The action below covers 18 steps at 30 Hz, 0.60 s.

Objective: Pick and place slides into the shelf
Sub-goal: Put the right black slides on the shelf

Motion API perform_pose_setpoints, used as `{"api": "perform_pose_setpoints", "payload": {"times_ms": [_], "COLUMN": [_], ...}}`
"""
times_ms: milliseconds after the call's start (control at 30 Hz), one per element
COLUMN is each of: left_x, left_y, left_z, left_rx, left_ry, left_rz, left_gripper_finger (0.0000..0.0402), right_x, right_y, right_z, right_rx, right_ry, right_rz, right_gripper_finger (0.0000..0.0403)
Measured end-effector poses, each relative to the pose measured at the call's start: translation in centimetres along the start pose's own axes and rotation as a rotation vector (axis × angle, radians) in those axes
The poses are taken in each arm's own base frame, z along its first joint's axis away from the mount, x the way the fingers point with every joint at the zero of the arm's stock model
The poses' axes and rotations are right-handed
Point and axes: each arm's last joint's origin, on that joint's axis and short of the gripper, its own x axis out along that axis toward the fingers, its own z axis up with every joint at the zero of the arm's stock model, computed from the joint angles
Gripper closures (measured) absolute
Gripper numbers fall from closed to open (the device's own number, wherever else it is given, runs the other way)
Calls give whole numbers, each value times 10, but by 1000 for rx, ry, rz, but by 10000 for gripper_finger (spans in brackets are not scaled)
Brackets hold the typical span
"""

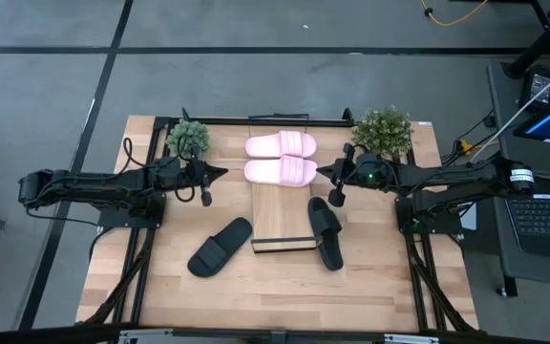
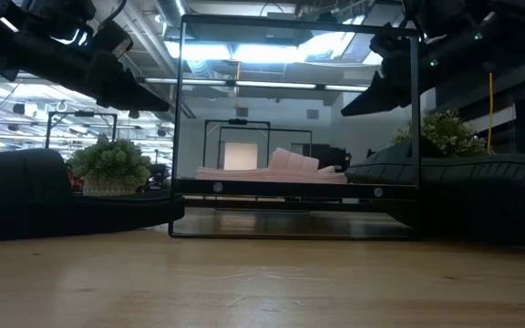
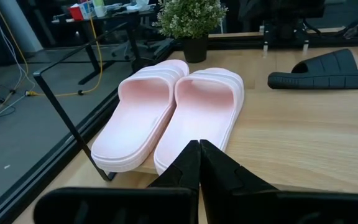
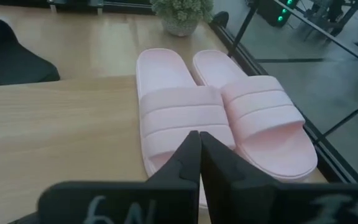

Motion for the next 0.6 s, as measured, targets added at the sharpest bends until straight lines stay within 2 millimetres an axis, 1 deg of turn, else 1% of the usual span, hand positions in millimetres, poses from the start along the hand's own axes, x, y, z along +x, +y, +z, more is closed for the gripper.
{"api": "perform_pose_setpoints", "payload": {"times_ms": [367, 533, 600], "left_x": [0, 0, 0], "left_y": [0, 0, 0], "left_z": [0, 0, 0], "left_rx": [0, 0, 0], "left_ry": [0, 0, 0], "left_rz": [0, 0, 0], "left_gripper_finger": [401, 401, 401], "right_x": [0, 0, 0], "right_y": [0, 0, 0], "right_z": [0, 0, 1], "right_rx": [-4, -92, -98], "right_ry": [0, -1, -13], "right_rz": [1, 1, 0], "right_gripper_finger": [393, 393, 393]}}
